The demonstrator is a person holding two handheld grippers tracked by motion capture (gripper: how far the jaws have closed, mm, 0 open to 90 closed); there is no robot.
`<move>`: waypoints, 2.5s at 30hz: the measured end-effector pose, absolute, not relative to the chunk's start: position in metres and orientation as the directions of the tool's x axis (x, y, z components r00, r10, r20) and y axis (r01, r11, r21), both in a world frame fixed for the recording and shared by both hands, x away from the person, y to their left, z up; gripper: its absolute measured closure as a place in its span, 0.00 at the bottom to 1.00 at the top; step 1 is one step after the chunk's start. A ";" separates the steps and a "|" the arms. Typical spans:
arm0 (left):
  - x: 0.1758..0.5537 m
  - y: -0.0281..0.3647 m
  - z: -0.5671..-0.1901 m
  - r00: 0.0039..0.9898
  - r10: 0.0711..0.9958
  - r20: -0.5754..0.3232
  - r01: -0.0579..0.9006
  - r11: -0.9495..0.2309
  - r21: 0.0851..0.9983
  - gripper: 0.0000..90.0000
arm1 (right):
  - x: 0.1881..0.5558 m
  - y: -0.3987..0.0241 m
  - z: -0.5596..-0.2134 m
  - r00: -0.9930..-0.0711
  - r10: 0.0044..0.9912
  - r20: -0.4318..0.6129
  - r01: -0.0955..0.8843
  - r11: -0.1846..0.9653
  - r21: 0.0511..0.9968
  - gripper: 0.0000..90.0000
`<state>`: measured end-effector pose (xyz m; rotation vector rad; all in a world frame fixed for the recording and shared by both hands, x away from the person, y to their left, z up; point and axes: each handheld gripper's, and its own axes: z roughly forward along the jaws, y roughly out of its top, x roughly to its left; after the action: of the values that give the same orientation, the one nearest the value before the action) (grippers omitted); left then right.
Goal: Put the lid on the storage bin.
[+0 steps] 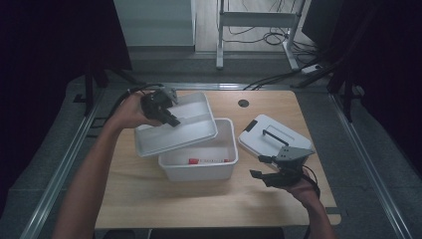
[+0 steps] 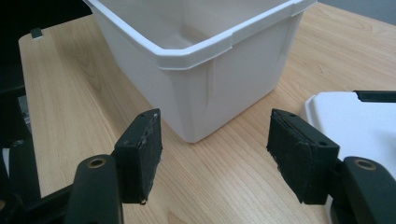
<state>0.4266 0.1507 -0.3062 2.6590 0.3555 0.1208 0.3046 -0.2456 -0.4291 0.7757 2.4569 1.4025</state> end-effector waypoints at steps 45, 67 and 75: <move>0.437 0.074 -0.349 0.992 0.123 -0.027 0.125 -0.930 0.346 0.99 | 0.308 -0.253 -0.435 -0.827 0.556 0.086 0.359 0.404 0.842 0.39; 0.435 0.077 -0.366 0.991 0.134 0.002 0.125 -0.926 0.357 0.71 | 0.311 -0.255 -0.440 -0.819 0.566 0.093 0.374 0.405 0.834 0.39; 0.424 0.107 -0.340 0.962 0.260 0.085 0.194 -0.868 0.458 0.46 | 0.311 -0.258 -0.438 -0.815 0.574 0.082 0.370 0.407 0.835 0.39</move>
<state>0.4245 0.1073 -0.3400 2.6531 0.3239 0.1978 0.3109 -0.2583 -0.4381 0.8339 2.4443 1.3668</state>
